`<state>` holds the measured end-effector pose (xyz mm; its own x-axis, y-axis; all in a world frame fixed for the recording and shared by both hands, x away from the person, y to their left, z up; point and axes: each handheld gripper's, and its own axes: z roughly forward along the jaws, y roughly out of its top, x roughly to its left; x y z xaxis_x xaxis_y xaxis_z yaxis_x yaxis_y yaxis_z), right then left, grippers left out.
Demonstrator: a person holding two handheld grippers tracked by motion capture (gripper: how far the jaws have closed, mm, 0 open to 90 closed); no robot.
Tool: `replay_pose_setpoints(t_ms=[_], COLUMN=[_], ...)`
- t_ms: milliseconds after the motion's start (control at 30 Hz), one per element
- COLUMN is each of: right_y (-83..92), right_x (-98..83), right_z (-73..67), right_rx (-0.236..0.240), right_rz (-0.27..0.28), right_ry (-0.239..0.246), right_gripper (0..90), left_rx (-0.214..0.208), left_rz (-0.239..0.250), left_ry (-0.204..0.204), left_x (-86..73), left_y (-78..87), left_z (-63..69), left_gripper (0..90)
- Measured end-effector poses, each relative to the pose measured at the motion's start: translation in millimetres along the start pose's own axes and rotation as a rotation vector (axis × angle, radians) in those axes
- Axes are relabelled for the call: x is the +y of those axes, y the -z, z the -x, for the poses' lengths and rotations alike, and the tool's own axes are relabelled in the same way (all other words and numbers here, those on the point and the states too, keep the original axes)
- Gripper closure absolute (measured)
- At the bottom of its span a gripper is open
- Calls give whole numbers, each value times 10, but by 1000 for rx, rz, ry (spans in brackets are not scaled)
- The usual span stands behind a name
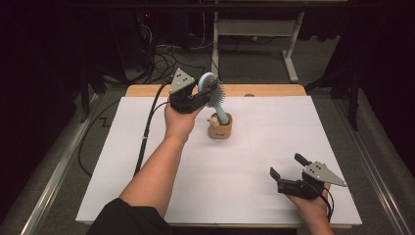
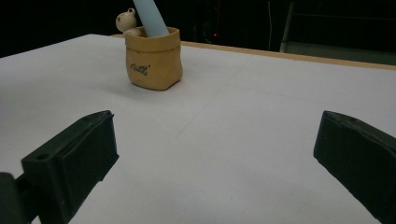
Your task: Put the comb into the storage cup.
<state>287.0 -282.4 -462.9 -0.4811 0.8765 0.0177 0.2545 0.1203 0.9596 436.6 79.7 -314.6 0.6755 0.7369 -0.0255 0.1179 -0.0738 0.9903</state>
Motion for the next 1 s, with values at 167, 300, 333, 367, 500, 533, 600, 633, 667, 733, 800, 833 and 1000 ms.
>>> replay_pose_setpoints(t_ms=[167,300,333,367,500,533,600,633,667,733,800,833,1000], right_y=[2,-1,-2,-1,-1,-1,0,-1,-1,0,2,3,3], right_x=[-3,-6,-6,-6,-5,-4,-3,-3,-4,-6,-6,-6,-4], right_z=[1,5,5,5,-3,-4,-6,-5,-4,-3,1,-1,-8], right_rx=[1,2,2,2,2,4,3,3,2,1,1,1,4], right_rz=[-3,-1,-1,-1,-3,-6,-5,-5,-7,-5,-6,-3,-2], right_ry=[-2,1,0,1,6,6,6,5,4,4,5,5,6], right_gripper=[2,2,2,2,2,2,2,2,2,2,2,2,2], left_rx=[-2,-2,-1,-2,-3,-5,-7,-9,-10,-7,-7,-8,-4], left_rz=[-9,-17,-18,-19,-27,-26,-28,-30,-32,-34,-35,-38,-49], left_ry=[3,9,9,9,14,16,14,15,14,16,25,28,42], left_x=[-18,-44,-51,-58,-84,-91,-104,-111,-118,-139,-166,-181,-260], left_y=[-21,-41,-47,-52,-83,-92,-105,-111,-116,-126,-134,-138,-174], left_z=[-16,-27,-28,-30,-30,-27,-24,-21,-19,-17,-25,-29,-52], left_gripper=[571,571,571,571,571,570,570,570,570,570,570,569,569])
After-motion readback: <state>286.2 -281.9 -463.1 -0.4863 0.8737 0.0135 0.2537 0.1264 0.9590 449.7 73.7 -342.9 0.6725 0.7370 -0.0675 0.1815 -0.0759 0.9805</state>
